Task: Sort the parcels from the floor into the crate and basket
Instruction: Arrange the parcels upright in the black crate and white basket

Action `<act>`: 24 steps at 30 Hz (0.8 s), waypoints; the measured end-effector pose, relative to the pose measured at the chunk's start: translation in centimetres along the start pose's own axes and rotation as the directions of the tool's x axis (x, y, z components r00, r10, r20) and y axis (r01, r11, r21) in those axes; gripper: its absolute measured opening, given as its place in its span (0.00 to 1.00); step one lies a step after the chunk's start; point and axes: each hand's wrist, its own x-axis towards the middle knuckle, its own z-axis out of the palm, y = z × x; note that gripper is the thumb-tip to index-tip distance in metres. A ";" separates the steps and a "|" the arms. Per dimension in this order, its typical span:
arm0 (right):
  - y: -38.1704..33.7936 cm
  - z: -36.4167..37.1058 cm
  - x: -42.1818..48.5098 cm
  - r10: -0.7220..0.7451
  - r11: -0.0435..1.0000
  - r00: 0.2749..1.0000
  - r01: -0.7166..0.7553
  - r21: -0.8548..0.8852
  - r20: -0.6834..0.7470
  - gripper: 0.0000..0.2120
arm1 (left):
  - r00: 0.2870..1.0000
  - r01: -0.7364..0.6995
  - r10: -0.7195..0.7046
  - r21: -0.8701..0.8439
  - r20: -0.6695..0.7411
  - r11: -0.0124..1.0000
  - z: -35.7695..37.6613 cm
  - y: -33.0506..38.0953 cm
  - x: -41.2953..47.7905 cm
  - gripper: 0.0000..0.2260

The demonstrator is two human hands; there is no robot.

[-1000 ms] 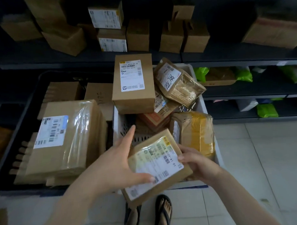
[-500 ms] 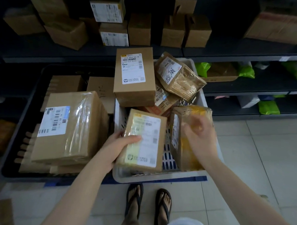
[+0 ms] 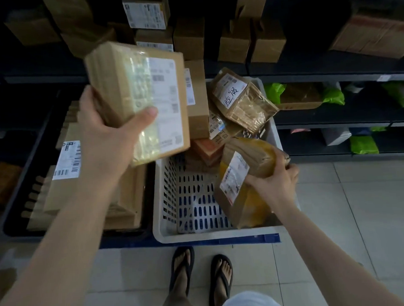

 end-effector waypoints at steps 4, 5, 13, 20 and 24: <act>-2.2 -3.9 1.2 -0.034 0.952 0.996 0.006 0.305 0.085 0.45 | 0.998 0.016 -0.017 -0.019 -0.060 1.000 -1.6 0.4 0.9 0.30; -3.1 -5.1 1.5 -0.082 0.915 0.988 0.024 0.404 0.128 0.43 | 0.997 0.010 -0.011 -0.027 -0.070 1.000 -2.1 0.4 1.0 0.30; -5.4 -0.9 3.4 -0.142 0.837 0.711 -0.285 0.467 0.688 0.34 | 0.994 0.039 -0.052 -0.142 -0.091 0.989 -3.7 -0.3 1.3 0.29; -7.9 3.8 3.1 -0.063 0.832 0.628 -0.396 0.388 0.776 0.29 | 0.998 0.036 -0.041 -0.122 -0.039 0.992 -4.5 -0.7 1.5 0.36; -7.4 4.8 3.2 -0.088 0.763 0.616 -0.464 0.451 0.783 0.42 | 0.998 0.056 -0.061 -0.170 -0.025 0.984 -4.4 -0.9 1.9 0.35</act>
